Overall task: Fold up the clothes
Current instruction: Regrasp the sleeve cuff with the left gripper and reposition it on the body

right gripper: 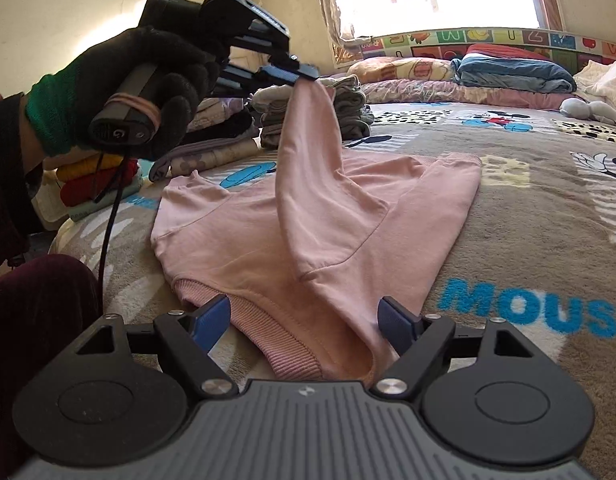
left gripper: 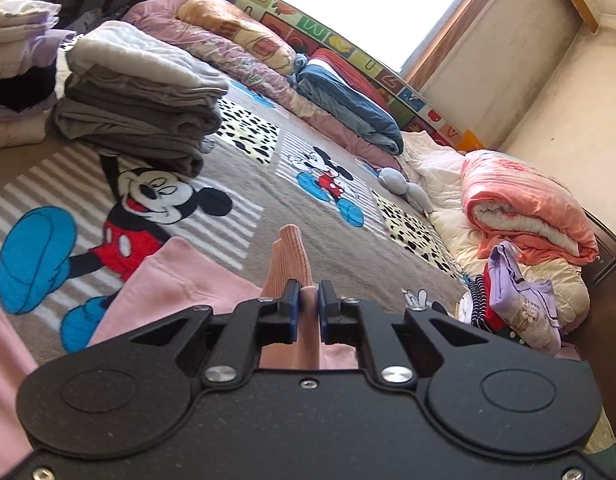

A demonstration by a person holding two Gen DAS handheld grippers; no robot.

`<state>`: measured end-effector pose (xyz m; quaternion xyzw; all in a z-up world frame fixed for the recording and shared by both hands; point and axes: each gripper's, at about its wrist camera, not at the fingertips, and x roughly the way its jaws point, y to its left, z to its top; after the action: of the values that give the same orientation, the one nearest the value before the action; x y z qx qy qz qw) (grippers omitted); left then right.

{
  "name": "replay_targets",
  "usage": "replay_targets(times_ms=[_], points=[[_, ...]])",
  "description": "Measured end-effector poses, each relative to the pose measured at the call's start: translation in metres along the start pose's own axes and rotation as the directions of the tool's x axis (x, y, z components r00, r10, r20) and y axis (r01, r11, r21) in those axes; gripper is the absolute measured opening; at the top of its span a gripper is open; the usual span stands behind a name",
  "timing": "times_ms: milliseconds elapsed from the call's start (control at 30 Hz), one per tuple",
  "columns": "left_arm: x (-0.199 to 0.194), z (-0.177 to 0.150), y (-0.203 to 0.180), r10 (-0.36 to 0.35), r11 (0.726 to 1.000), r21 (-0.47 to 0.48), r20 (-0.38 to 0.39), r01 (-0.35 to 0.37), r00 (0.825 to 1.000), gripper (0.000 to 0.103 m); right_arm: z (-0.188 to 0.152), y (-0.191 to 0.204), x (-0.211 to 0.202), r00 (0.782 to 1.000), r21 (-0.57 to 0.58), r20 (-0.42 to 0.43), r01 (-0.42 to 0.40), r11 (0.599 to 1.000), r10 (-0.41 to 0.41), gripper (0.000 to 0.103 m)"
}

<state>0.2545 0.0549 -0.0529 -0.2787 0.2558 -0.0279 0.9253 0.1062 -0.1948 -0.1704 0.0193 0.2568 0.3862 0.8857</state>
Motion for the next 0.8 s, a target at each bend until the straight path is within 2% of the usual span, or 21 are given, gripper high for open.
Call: replay_targets(times_ms=[133,367,567,800], points=[[0.029,0.004,-0.026,0.007,0.999,0.041,-0.024,-0.006,1.0,0.007,-0.001,-0.002,-0.004,1.0,0.015,0.004,-0.013,1.0,0.013,0.08],[0.086,-0.011,-0.061,0.087,0.983,0.169,-0.073,-0.074,0.994,0.007,-0.002,-0.007,-0.004,0.999,0.043,0.006,-0.038,0.998,0.038,0.08],[0.119,-0.034,-0.076,0.143,0.959,0.259,-0.096,-0.114,0.985,0.007,-0.004,-0.003,0.0,0.999,0.012,-0.018,-0.043,0.999,0.043,0.083],[0.146,-0.055,-0.087,0.195,0.926,0.347,-0.108,-0.147,0.975,0.007,-0.004,-0.006,0.001,0.998,0.038,-0.019,-0.059,0.998,0.06,0.083]])
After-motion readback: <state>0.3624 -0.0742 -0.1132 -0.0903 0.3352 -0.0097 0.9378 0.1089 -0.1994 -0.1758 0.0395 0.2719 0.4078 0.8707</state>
